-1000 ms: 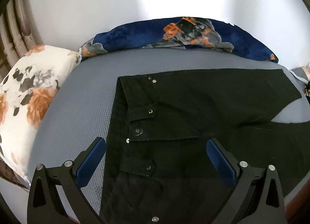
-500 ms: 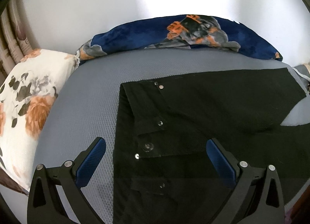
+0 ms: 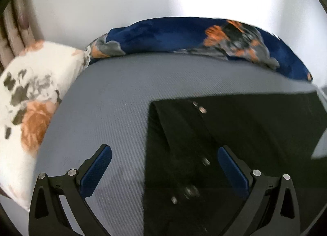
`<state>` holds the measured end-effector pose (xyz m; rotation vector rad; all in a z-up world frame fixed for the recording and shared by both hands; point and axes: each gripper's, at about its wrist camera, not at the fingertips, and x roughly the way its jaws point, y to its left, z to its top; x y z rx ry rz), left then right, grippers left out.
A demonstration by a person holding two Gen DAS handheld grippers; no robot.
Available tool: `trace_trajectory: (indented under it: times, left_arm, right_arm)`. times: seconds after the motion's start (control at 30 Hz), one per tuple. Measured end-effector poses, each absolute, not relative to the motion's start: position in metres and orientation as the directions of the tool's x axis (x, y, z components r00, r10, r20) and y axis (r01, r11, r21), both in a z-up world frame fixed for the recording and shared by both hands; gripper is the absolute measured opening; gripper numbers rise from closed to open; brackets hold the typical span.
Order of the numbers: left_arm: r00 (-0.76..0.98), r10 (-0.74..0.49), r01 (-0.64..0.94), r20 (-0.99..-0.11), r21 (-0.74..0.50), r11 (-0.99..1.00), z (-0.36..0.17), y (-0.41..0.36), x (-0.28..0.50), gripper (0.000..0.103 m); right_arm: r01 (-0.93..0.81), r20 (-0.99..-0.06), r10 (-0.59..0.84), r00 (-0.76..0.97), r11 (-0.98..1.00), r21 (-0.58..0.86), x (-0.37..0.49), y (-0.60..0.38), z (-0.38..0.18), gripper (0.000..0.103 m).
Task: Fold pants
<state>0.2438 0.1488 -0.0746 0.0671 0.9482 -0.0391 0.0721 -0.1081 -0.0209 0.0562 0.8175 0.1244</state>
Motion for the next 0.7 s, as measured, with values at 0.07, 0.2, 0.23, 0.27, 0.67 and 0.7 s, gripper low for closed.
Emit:
trace_trajectory:
  times: [0.07,0.2,0.23,0.27,0.67,0.7]
  left_arm:
    - [0.56,0.007,0.023,-0.828,0.024,0.999,-0.084,0.166,0.262,0.102]
    - [0.484,-0.15,0.008,-0.862,-0.167,0.986,-0.111,0.199,0.295,0.101]
    - [0.481,-0.169,0.008,-0.86,-0.188,0.982,-0.117,0.205,0.302,0.101]
    - [0.481,-0.163,0.004,-0.862,-0.183,0.983,-0.121,0.209,0.306,0.1]
    - [0.423,-0.332,0.172,-0.843,-0.285,0.943,-0.155,0.186,0.352,0.091]
    - [0.427,-0.357,0.177,-0.831,-0.31,0.934,-0.154,0.188,0.353,0.054]
  right_arm:
    - [-0.083,-0.729,0.131,0.672,0.991,0.101,0.073,-0.11,-0.024,0.095]
    - [-0.074,-0.742,0.132,0.657,0.991,0.111,0.076,-0.113,-0.031,0.095]
    - [-0.073,-0.746,0.133,0.652,0.991,0.113,0.076,-0.113,-0.033,0.095]
    - [-0.071,-0.751,0.132,0.647,0.991,0.113,0.077,-0.114,-0.035,0.095]
    - [-0.038,-0.778,0.13,0.614,0.99,0.135,0.087,-0.124,-0.05,0.095]
    - [-0.032,-0.78,0.133,0.611,0.989,0.144,0.088,-0.126,-0.051,0.095]
